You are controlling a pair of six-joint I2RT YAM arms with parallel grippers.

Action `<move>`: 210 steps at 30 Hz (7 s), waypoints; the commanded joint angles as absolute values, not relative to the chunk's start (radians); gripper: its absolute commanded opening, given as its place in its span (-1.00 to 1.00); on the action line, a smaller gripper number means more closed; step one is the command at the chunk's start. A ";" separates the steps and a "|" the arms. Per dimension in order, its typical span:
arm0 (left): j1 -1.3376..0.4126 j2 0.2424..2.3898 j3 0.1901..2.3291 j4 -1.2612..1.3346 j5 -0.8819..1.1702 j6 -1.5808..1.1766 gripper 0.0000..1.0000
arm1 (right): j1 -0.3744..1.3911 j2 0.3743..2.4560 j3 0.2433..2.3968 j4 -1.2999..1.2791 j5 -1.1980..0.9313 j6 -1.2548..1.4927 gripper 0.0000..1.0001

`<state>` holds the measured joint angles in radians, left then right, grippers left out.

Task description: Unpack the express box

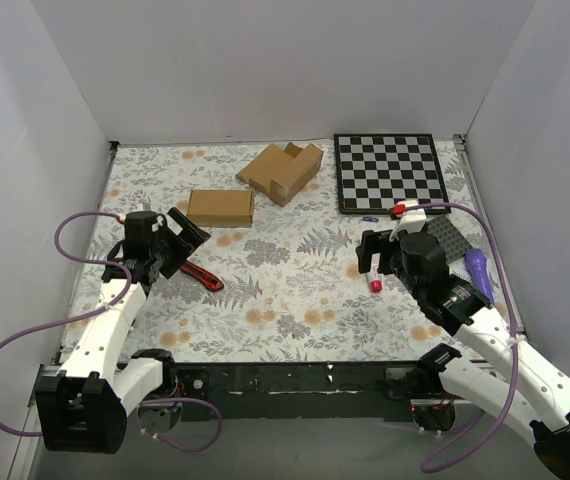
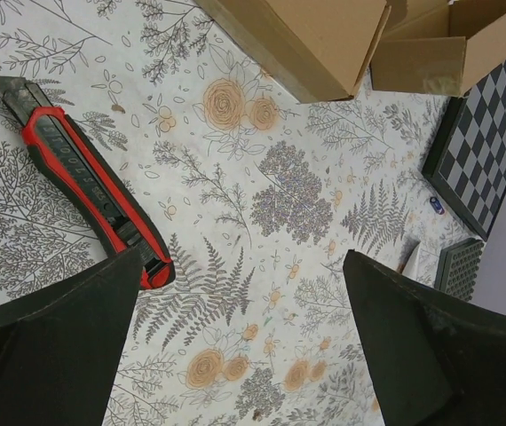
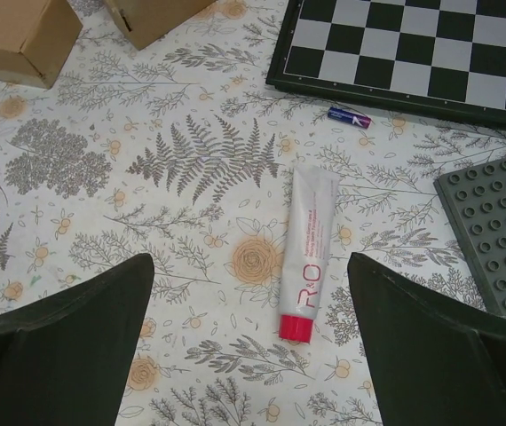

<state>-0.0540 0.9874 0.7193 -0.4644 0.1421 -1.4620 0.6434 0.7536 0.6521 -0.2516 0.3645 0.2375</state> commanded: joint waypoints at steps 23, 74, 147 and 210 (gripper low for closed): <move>-0.094 0.899 0.649 -0.664 -0.093 -1.727 0.96 | 0.647 0.804 0.654 -0.212 0.229 0.342 0.97; 0.078 1.746 1.221 -0.262 0.019 -1.574 0.96 | 0.726 1.787 1.429 -0.100 -0.055 0.405 0.69; -0.343 1.530 0.773 0.008 0.321 -1.529 0.21 | 0.796 1.620 0.889 0.040 -0.058 0.502 -0.11; -0.494 1.350 0.542 -0.103 0.044 -1.674 -1.00 | 0.782 1.347 0.543 0.204 0.106 0.583 -0.97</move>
<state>-0.4992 1.3384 0.5575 -0.1379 -0.0380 -1.6985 0.7856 1.3056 0.4923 0.1410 0.1612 0.5724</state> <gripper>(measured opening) 0.009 0.021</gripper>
